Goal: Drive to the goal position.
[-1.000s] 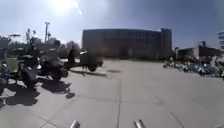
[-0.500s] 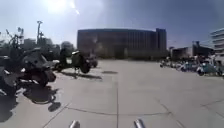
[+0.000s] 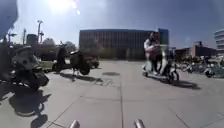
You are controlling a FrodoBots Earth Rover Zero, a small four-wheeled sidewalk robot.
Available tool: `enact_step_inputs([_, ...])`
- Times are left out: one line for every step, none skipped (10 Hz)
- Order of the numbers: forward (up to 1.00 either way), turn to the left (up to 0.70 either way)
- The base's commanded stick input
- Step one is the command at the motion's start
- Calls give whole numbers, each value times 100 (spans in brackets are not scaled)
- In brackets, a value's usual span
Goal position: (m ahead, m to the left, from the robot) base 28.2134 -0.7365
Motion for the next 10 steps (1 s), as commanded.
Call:
enact_step_inputs([76,0])
enact_step_inputs([100,0])
enact_step_inputs([100,0])
enact_step_inputs([100,0])
enact_step_inputs([100,0])
enact_step_inputs([100,0])
enact_step_inputs([100,0])
enact_step_inputs([100,0])
enact_step_inputs([100,0])
enact_step_inputs([100,0])
